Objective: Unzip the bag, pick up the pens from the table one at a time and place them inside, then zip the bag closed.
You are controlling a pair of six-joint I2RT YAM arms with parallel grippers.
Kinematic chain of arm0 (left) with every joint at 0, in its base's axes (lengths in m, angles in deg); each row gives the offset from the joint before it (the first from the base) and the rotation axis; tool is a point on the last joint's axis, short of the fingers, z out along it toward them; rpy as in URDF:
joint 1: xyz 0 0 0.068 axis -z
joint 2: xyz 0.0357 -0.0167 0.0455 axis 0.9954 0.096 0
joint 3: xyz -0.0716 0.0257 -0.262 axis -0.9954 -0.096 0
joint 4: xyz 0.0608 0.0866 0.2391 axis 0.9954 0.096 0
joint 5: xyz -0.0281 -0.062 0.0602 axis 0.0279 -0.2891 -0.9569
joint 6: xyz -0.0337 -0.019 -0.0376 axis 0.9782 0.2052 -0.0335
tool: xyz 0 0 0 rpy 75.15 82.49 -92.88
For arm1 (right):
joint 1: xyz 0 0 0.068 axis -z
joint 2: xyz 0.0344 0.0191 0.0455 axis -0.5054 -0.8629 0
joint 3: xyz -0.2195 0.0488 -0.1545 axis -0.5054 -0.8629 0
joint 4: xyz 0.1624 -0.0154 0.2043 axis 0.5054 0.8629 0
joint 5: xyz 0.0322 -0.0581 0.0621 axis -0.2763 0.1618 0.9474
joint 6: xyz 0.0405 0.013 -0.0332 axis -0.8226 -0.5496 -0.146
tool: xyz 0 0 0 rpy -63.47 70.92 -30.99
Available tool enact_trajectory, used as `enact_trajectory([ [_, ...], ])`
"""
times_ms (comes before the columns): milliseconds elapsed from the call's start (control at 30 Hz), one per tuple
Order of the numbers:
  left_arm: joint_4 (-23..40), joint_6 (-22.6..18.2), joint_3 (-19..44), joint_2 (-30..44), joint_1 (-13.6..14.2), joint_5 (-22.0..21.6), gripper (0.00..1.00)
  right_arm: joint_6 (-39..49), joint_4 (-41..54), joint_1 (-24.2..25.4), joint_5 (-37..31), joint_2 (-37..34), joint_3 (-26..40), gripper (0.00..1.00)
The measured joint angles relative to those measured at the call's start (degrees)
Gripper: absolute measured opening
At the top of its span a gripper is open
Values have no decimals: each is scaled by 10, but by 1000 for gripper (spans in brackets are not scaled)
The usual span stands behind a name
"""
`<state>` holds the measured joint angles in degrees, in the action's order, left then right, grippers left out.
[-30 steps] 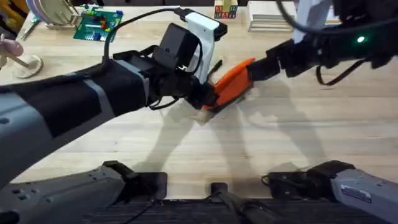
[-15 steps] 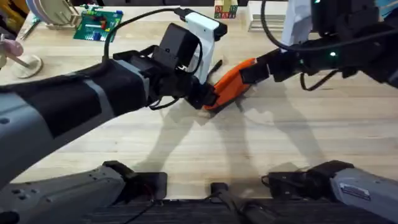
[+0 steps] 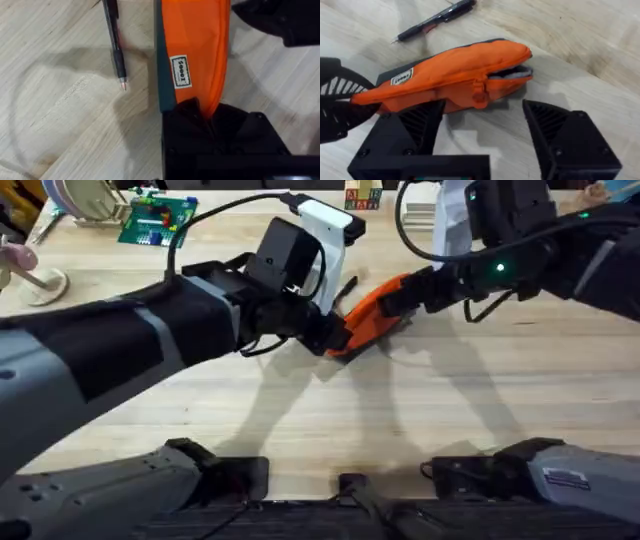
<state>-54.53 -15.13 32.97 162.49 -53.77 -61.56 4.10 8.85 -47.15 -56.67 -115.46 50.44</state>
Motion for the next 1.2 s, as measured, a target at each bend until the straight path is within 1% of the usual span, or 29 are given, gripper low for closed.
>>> enact_trajectory([
  [67,0,0,0,0,0,0,43,-3,-7,0,0,-3,0,908],
  [200,0,0,0,0,0,0,43,-6,-16,0,0,-3,0,901],
  [300,0,0,0,0,0,0,43,-8,-18,0,0,-3,0,831],
  [400,0,0,0,0,0,0,43,-16,-19,0,0,-4,0,743],
  [433,0,0,0,0,0,0,43,-20,-19,0,0,-11,0,624],
  [500,0,0,0,0,0,0,43,-21,-19,0,1,-14,0,555],
  [667,0,0,0,0,0,0,43,-26,-19,0,2,-14,0,338],
  [733,0,0,0,0,0,0,43,-27,-19,0,2,-14,0,270],
  [1033,0,0,0,0,0,0,43,-29,-19,0,2,-14,0,57],
  [1100,0,0,0,0,0,0,43,-29,-18,0,2,-14,0,37],
  [1200,0,0,0,0,0,0,43,-29,-19,0,2,-14,-1,35],
])
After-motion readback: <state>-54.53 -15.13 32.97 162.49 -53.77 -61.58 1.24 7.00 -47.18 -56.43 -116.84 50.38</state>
